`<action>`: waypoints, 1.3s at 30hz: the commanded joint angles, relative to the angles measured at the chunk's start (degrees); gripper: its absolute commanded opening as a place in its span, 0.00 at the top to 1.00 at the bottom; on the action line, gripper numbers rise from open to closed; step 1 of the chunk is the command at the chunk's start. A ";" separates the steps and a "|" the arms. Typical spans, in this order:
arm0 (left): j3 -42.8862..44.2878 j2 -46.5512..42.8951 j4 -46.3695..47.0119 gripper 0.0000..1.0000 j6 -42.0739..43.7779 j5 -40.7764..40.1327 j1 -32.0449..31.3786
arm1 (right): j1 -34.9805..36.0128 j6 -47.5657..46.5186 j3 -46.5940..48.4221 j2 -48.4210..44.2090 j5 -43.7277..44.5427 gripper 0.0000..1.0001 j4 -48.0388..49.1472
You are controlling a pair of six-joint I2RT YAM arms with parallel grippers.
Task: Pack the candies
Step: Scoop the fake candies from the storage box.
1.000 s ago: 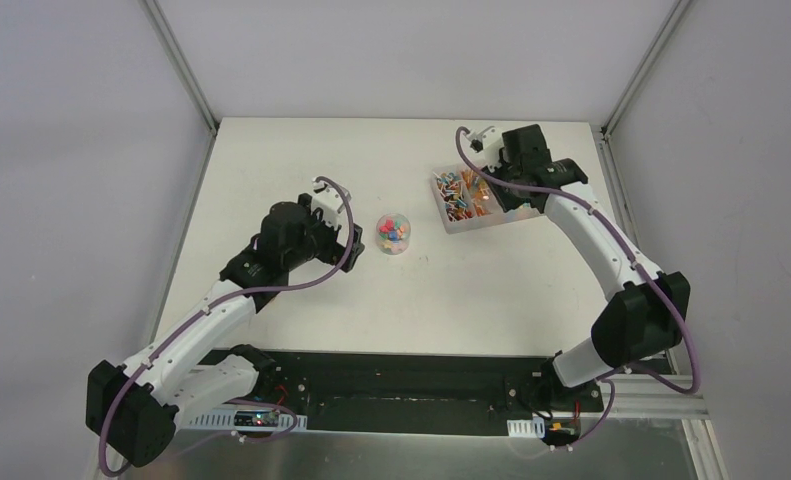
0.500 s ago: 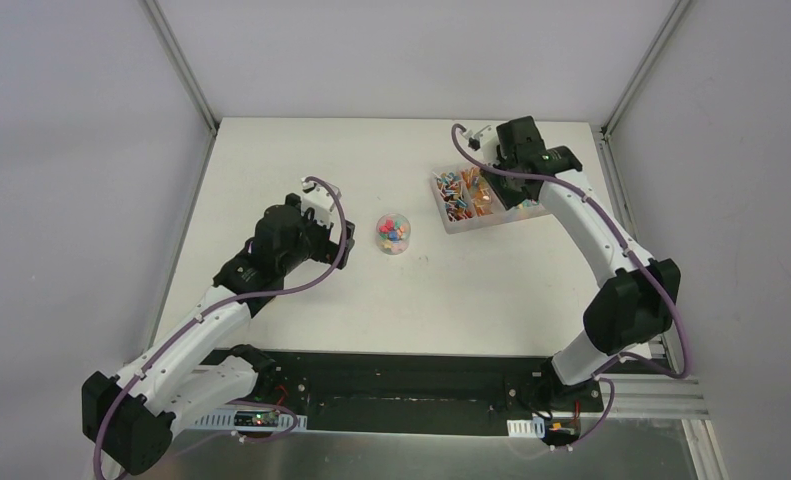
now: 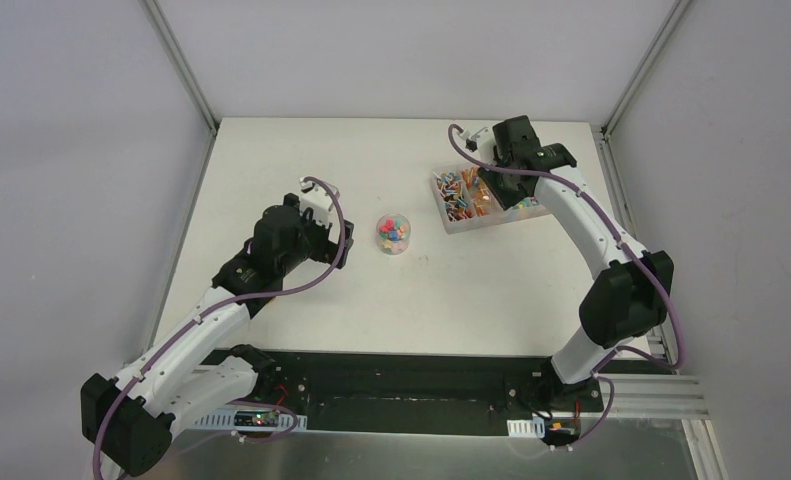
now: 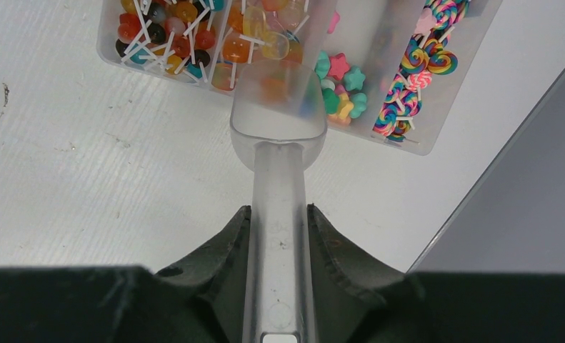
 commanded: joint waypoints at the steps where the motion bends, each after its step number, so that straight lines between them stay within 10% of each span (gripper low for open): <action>1: 0.32 -1.32 1.27 0.01 0.00 -0.93 0.19 | -0.01 -0.16 2.54 -1.04 -0.68 1.00 -0.56; 39: 0.23 -1.10 1.29 0.01 0.39 -0.94 0.14 | 7.17 3.12 8.94 2.20 -1.88 1.00 -4.15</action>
